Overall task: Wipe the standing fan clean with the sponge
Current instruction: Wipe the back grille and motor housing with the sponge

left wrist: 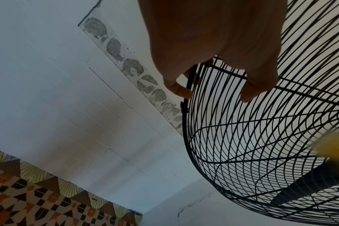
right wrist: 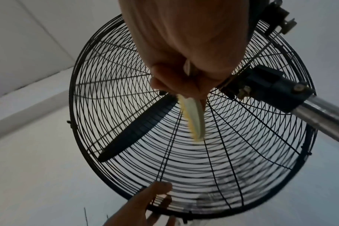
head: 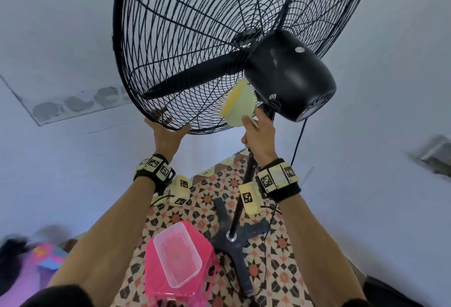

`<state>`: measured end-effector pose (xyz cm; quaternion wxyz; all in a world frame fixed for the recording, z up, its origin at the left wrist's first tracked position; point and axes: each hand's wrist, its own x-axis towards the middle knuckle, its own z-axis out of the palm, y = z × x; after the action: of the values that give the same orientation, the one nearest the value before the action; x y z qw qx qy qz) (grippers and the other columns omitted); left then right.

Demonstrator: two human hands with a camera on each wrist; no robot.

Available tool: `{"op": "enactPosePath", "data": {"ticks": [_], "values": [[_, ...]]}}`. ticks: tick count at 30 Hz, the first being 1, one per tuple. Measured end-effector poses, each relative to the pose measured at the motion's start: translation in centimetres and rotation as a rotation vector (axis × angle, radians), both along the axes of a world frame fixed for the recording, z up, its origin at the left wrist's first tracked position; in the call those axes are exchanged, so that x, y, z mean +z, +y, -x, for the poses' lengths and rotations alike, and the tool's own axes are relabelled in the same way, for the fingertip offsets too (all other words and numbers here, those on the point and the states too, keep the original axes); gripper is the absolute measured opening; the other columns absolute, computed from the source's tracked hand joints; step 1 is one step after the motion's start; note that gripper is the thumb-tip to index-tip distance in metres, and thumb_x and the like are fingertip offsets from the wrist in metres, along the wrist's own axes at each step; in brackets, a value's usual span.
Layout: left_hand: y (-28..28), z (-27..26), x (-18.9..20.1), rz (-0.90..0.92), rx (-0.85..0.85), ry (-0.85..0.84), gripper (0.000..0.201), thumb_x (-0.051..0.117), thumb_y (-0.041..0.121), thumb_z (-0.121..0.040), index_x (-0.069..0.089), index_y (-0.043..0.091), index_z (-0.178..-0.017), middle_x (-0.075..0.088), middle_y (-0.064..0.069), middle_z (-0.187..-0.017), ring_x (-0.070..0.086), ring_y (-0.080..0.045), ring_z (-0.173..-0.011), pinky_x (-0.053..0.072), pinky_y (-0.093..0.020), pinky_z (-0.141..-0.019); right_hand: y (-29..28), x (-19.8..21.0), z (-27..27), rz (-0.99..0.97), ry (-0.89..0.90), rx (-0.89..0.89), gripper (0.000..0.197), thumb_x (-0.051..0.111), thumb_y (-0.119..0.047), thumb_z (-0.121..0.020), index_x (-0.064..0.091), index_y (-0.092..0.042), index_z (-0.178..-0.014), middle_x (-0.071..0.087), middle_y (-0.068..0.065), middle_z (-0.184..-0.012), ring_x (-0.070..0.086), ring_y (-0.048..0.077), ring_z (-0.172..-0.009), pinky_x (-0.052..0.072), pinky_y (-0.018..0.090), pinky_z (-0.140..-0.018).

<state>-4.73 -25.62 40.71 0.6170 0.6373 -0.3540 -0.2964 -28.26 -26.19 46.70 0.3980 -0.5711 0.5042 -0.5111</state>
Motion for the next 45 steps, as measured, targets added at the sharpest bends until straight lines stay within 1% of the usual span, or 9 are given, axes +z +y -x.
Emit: {"op": "enactPosePath", "data": {"ticks": [4,10,13,21,25,28,34,37,45], "values": [[-0.1,0.0,0.2,0.016,0.007,-0.020,0.128,0.084,0.016,-0.087,-0.021,0.006,-0.159,0.025,-0.007,-0.166,0.030,-0.003,-0.130,0.027,-0.017,-0.104,-0.7,0.2,-1.3,-0.071,-0.015,-0.115,0.025,0.046,-0.013,-0.106,0.056,-0.014,-0.129,0.066,0.018,-0.102,0.057,0.007,-0.041,0.044,0.022,-0.040],[-0.4,-0.5,-0.5,-0.032,0.014,0.022,0.136,0.087,0.024,-0.085,-0.026,0.009,-0.159,0.021,-0.008,-0.169,0.029,-0.018,-0.149,0.024,-0.029,-0.117,1.9,0.6,-2.3,0.076,0.163,-0.012,0.030,0.047,-0.021,-0.108,0.052,-0.012,-0.136,0.057,-0.017,-0.092,0.063,0.013,-0.045,0.049,0.030,-0.042],[-0.4,-0.3,-0.7,-0.029,0.016,0.003,0.135,0.086,0.023,-0.086,-0.026,0.008,-0.158,0.020,-0.006,-0.170,0.029,-0.015,-0.147,0.025,-0.024,-0.110,1.8,0.5,-2.0,0.034,0.083,-0.126,0.020,0.045,-0.014,-0.108,0.053,-0.007,-0.125,0.062,0.004,-0.093,0.062,0.011,-0.043,0.046,0.026,-0.039],[-0.8,-0.1,-1.6,-0.013,0.020,0.055,0.129,0.083,0.019,-0.088,-0.025,0.010,-0.159,0.007,-0.007,-0.172,0.021,-0.009,-0.147,0.018,-0.023,-0.111,2.5,0.1,-3.2,0.206,0.182,-0.066,0.032,0.043,-0.014,-0.110,0.052,-0.008,-0.140,0.063,0.001,-0.100,0.063,0.011,-0.043,0.046,0.021,-0.037],[-1.6,1.2,-2.7,-0.009,-0.033,0.095,0.116,0.088,0.016,-0.083,0.003,0.015,-0.160,0.034,-0.005,-0.161,0.037,-0.018,-0.145,0.030,-0.045,-0.124,2.0,0.1,-3.1,0.233,0.145,-0.203,0.037,0.041,-0.009,-0.108,0.054,-0.016,-0.142,0.047,-0.013,-0.077,0.063,0.020,-0.049,0.056,0.030,-0.044],[-2.6,1.5,-2.1,-0.047,-0.003,0.122,0.131,0.092,0.025,-0.078,-0.006,0.010,-0.163,0.030,-0.007,-0.165,0.033,-0.025,-0.149,0.030,-0.044,-0.123,1.2,0.2,-3.7,0.242,0.058,-0.199,0.036,0.044,-0.010,-0.107,0.058,-0.028,-0.135,0.054,-0.004,-0.077,0.056,0.022,-0.056,0.059,0.027,-0.054],[-3.5,1.1,-2.5,-0.076,0.061,0.124,0.129,0.091,0.023,-0.080,-0.008,0.010,-0.163,0.034,-0.008,-0.162,0.039,-0.025,-0.145,0.036,-0.035,-0.112,-0.2,-2.3,-4.2,0.040,-0.008,-0.176,0.045,0.041,0.000,-0.105,0.046,-0.015,-0.146,0.063,0.024,-0.091,0.066,0.044,-0.073,0.052,0.022,-0.047],[-3.3,1.3,-3.1,-0.086,0.054,0.114,0.128,0.089,0.023,-0.082,-0.009,0.009,-0.162,0.035,-0.007,-0.161,0.041,-0.022,-0.142,0.037,-0.036,-0.114,0.6,-2.4,-4.3,0.178,0.048,-0.168,0.053,0.041,0.001,-0.104,0.041,-0.021,-0.153,0.062,0.019,-0.088,0.067,0.036,-0.070,0.046,0.012,-0.044],[-3.7,1.4,-3.3,-0.117,0.052,0.136,0.130,0.089,0.027,-0.082,-0.011,0.008,-0.162,0.037,-0.008,-0.161,0.041,-0.027,-0.145,0.036,-0.030,-0.106,-1.1,-1.8,-4.6,0.048,0.077,-0.253,0.036,0.049,-0.011,-0.102,0.056,-0.021,-0.136,0.052,0.003,-0.086,0.060,0.027,-0.073,0.059,0.047,-0.072]]}}
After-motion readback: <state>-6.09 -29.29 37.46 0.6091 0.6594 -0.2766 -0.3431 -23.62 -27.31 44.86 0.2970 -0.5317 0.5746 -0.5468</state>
